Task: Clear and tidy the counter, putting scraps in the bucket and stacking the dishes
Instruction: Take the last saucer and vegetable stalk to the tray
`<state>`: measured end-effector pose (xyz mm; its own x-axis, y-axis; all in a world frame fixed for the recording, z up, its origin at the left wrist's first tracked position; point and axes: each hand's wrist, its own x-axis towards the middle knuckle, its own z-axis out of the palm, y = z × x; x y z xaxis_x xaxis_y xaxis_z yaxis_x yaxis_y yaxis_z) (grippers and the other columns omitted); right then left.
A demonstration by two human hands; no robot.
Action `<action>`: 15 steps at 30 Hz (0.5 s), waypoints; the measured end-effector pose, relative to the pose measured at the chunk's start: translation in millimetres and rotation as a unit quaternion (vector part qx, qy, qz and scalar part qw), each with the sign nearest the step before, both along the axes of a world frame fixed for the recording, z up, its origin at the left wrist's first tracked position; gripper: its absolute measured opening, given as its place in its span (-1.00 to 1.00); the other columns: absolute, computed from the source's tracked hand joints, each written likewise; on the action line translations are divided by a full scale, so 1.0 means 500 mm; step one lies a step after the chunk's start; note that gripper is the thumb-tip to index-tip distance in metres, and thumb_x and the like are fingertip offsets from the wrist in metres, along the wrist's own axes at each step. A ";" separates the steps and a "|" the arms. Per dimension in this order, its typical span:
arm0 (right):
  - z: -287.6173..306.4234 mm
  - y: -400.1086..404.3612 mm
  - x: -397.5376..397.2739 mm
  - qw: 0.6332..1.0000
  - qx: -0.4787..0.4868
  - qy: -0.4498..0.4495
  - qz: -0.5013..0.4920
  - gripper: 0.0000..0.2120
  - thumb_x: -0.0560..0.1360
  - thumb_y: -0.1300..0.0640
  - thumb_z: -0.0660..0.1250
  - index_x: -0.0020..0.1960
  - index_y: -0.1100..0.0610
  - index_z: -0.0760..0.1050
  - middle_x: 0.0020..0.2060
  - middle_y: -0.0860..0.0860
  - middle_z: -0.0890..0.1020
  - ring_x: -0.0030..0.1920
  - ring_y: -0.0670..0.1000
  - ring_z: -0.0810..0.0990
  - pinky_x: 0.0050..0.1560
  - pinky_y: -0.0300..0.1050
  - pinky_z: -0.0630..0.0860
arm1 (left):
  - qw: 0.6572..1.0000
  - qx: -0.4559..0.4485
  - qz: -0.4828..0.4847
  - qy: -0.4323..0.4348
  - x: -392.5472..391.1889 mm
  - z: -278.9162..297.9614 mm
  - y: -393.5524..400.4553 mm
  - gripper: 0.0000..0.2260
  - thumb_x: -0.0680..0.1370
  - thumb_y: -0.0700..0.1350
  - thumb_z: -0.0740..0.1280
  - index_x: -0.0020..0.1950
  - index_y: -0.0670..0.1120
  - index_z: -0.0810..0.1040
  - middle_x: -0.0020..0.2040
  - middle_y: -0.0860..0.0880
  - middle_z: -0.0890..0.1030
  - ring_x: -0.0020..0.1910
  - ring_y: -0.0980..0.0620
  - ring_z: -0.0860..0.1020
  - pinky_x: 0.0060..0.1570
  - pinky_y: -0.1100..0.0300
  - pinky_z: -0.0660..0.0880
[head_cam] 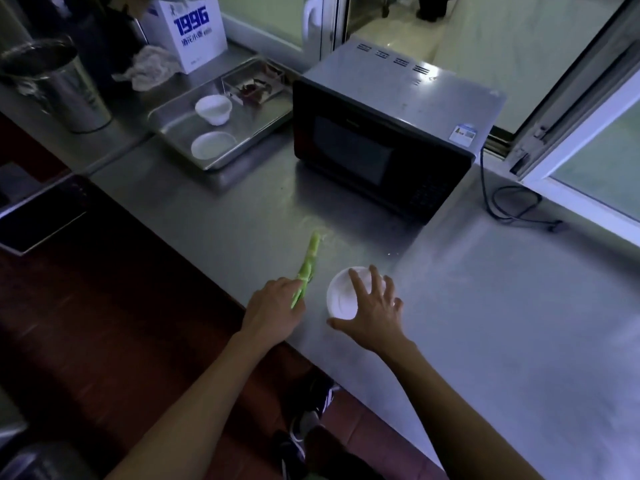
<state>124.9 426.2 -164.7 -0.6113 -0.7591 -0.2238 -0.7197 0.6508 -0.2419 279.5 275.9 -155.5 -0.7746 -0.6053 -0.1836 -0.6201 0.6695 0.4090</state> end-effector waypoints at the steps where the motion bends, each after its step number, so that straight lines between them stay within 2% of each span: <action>1: -0.009 -0.012 -0.008 1.000 -0.002 -0.005 -0.004 0.08 0.23 -0.51 0.36 0.57 -0.14 -0.03 0.57 0.04 -0.04 0.52 0.28 0.01 0.33 0.36 0.30 | 1.000 -0.001 -0.001 -0.005 -0.014 -0.013 -0.012 -0.75 0.57 0.05 0.22 0.23 0.09 0.50 0.01 0.06 0.54 0.00 -0.02 0.52 -0.08 -0.01 0.51; 7: -0.068 -0.063 -0.053 0.999 -0.010 -0.032 -0.030 0.07 0.23 -0.51 0.34 0.57 -0.13 -0.01 0.58 0.06 -0.03 0.52 0.28 0.03 0.33 0.37 0.30 | 1.000 0.017 0.001 -0.015 -0.102 -0.065 -0.079 -0.78 0.57 0.01 0.25 0.19 0.02 0.53 0.03 0.04 0.54 0.01 -0.01 0.52 -0.07 0.00 0.52; 10: -0.085 -0.067 -0.076 0.999 -0.004 -0.033 -0.039 0.07 0.23 -0.49 0.36 0.57 -0.11 0.02 0.58 0.07 -0.01 0.52 0.29 0.04 0.32 0.38 0.31 | 1.000 0.011 0.008 -0.028 -0.149 -0.074 -0.104 -0.79 0.58 -0.01 0.25 0.19 0.02 0.51 0.00 0.03 0.53 -0.02 0.00 0.52 -0.16 0.09 0.46; 15: -0.099 -0.084 -0.100 0.998 0.003 -0.043 -0.040 0.07 0.24 -0.49 0.39 0.57 -0.11 0.02 0.59 0.07 -0.02 0.53 0.30 0.03 0.34 0.40 0.29 | 0.998 -0.004 0.026 -0.049 -0.191 -0.093 -0.129 -0.78 0.59 -0.04 0.25 0.23 -0.01 0.46 -0.02 -0.01 0.52 -0.07 0.01 0.49 -0.22 0.11 0.43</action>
<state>74.8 384.3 -214.0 -0.6479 -0.7072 -0.2830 -0.6419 0.7070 -0.2970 184.1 211.1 -201.8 -0.7198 -0.6465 -0.2529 -0.6918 0.6375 0.3393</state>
